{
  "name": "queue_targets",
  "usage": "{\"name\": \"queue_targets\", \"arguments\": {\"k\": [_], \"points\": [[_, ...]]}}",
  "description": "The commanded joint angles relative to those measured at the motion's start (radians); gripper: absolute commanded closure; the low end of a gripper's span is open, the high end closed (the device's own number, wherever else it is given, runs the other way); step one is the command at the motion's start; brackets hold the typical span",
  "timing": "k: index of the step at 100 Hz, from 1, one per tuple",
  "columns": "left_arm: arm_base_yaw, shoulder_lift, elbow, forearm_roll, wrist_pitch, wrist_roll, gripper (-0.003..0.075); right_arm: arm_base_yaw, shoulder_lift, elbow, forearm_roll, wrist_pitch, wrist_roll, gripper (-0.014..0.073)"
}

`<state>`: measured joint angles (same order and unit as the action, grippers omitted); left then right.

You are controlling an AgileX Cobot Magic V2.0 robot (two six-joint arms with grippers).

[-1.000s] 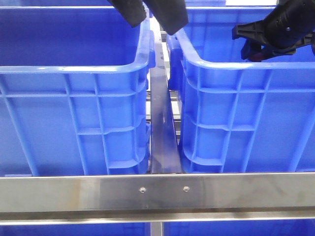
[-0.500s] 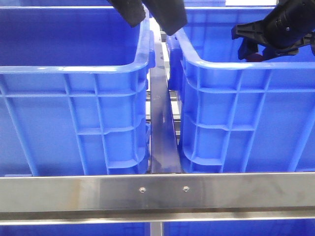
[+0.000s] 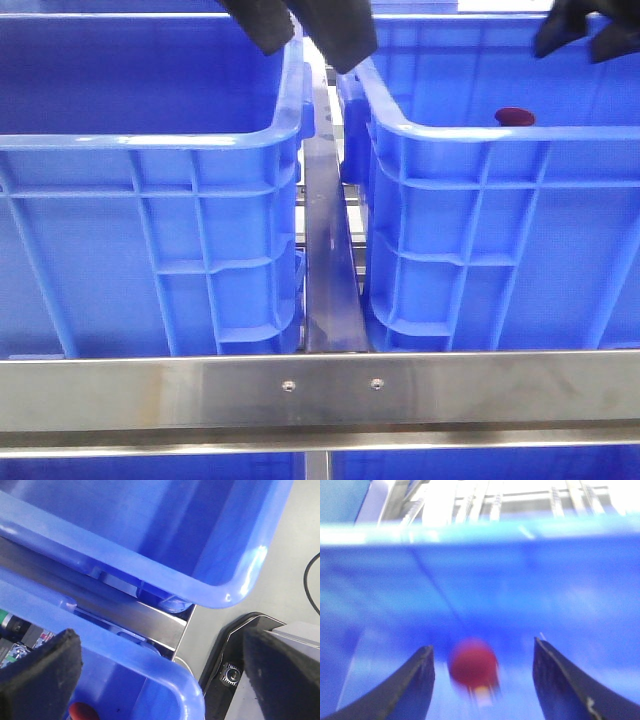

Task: Pick red and yellow buttons and place in box
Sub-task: 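Lower the red button into the crate and open the right gripper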

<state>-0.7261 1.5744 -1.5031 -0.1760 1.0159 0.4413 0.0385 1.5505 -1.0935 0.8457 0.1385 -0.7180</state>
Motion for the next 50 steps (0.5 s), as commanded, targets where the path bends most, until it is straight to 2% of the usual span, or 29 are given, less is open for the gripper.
{"name": "queue_targets", "arguments": {"k": [1,50], "points": [[-0.007,-0.045,-0.029,-0.016,-0.043,-0.001,0.0103,-0.008,-0.123,0.036,0.004,-0.035,-0.011,0.0138],[-0.007,-0.045,-0.029,-0.016,-0.043,-0.001,0.0103,-0.008,-0.623,0.374,0.004,-0.013,-0.011,0.0141]]}}
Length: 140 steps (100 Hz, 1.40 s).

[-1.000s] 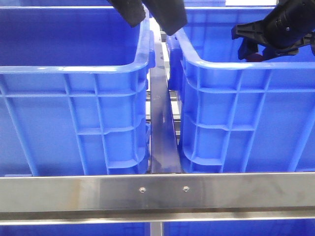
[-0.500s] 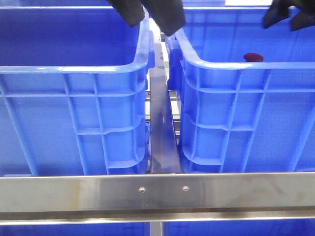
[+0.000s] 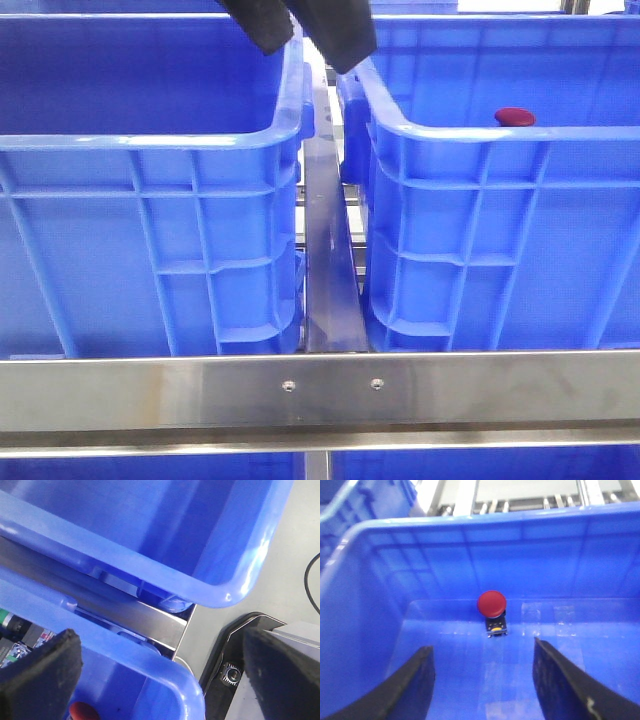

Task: Pick red and yellow buttons and place in box
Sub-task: 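Lower the red button into the crate and open the right gripper, then lower the left gripper into the button crate toward a yellow-capped button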

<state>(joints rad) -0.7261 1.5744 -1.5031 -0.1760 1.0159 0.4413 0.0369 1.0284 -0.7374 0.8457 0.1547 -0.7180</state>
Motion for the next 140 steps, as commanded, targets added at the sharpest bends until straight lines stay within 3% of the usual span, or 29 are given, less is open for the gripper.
{"name": "queue_targets", "arguments": {"k": [1,33,54,67,88,111,140], "points": [[-0.007,-0.045,-0.029,-0.016,-0.043,-0.001,0.0103,-0.006,-0.109,0.027,0.004,-0.03,-0.011,0.0141],[-0.005,-0.049,-0.029,0.03,-0.053,-0.022,0.0103,-0.006,-0.421,0.209,0.004,-0.005,-0.011,0.0141],[-0.005,-0.076,-0.029,0.38,-0.066,-0.376,0.0103,-0.006,-0.489,0.242,0.004,-0.004,-0.011,0.0141],[0.002,-0.08,-0.029,0.499,-0.026,-0.53,0.0103,-0.006,-0.489,0.242,0.004,-0.001,-0.011,0.0141],[0.117,-0.08,-0.029,0.474,-0.017,-0.604,0.0103,-0.006,-0.489,0.242,0.004,-0.004,-0.011,0.0141],[0.342,-0.069,-0.029,0.26,0.003,-0.603,0.0103,-0.006,-0.489,0.242,0.004,-0.004,-0.011,0.0141],[0.487,0.039,-0.029,0.157,0.036,-0.491,0.0103,-0.006,-0.489,0.242,0.004,-0.004,-0.011,0.0141]]}}
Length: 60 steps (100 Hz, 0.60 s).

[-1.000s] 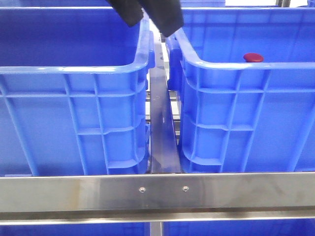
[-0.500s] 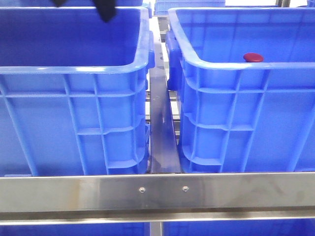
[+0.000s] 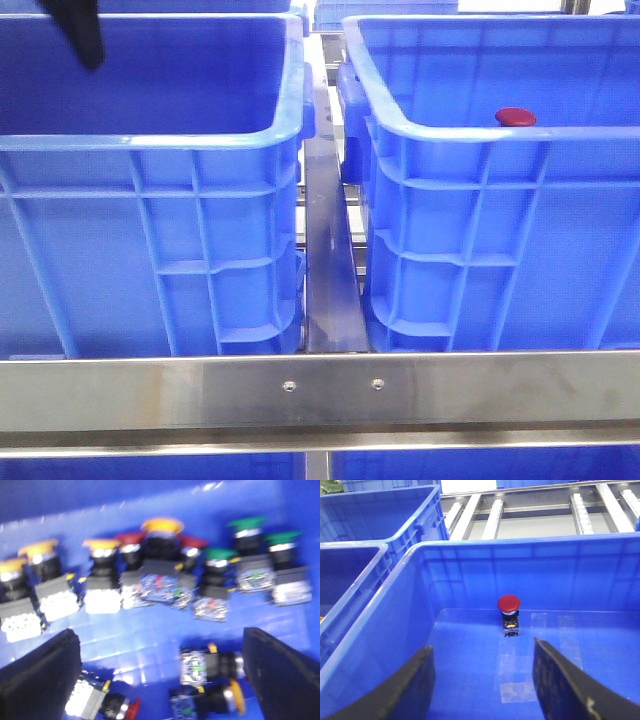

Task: Pick red and yellow buttons and place in box
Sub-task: 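Lower the left gripper into the button crate toward a yellow-capped button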

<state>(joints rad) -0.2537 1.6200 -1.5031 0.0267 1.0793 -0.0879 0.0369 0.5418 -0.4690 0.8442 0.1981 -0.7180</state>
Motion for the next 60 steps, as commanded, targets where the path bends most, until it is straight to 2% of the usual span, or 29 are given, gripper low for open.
{"name": "queue_targets", "arguments": {"k": [1,18,60], "points": [[0.014,-0.003,-0.029,-0.046,-0.027,0.041,0.0103,-0.006,-0.002,-0.026,0.006,-0.048,-0.011,0.0141],[0.021,0.077,-0.029,-0.078,-0.038,0.118,0.0103,-0.006,-0.002,-0.026,0.006,-0.049,-0.011,0.0141],[0.021,0.196,-0.045,-0.076,-0.183,0.132,0.0103,-0.006,-0.002,-0.026,0.006,-0.053,-0.011,0.0141]]}}
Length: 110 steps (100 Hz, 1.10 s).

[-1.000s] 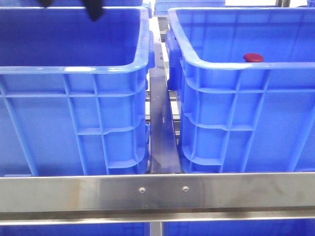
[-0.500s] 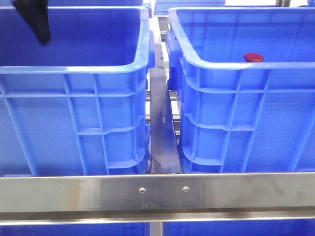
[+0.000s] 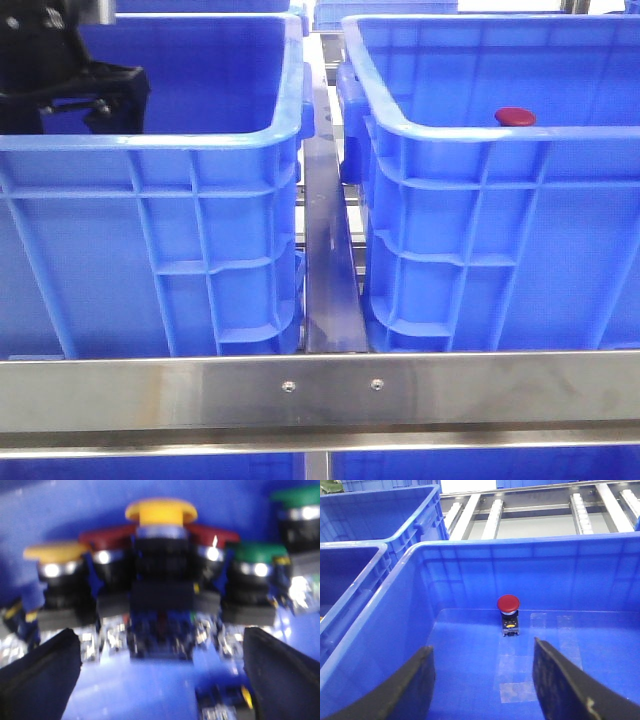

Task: Pick red and yellow buttons and place in box
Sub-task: 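Lower the left gripper into the button crate toward a yellow-capped button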

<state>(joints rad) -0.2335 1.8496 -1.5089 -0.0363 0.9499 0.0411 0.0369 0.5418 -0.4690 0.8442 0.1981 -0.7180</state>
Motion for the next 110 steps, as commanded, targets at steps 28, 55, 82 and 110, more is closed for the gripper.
{"name": "queue_targets", "arguments": {"k": [28,55,82,110], "points": [[0.001,0.009,-0.066,-0.017,-0.079,0.003,0.0103,-0.006,0.001,-0.026,0.006,-0.053,-0.011,0.0141],[0.001,0.01,-0.066,-0.017,-0.061,0.005,0.029,-0.006,0.001,-0.026,0.006,-0.053,-0.011,0.0141],[-0.001,0.01,-0.087,-0.017,-0.042,0.005,0.064,-0.006,0.001,-0.026,0.006,-0.053,-0.011,0.0141],[-0.001,-0.046,-0.136,-0.071,-0.026,0.018,0.0691,-0.006,0.001,-0.026,0.006,-0.053,-0.011,0.0141]]}}
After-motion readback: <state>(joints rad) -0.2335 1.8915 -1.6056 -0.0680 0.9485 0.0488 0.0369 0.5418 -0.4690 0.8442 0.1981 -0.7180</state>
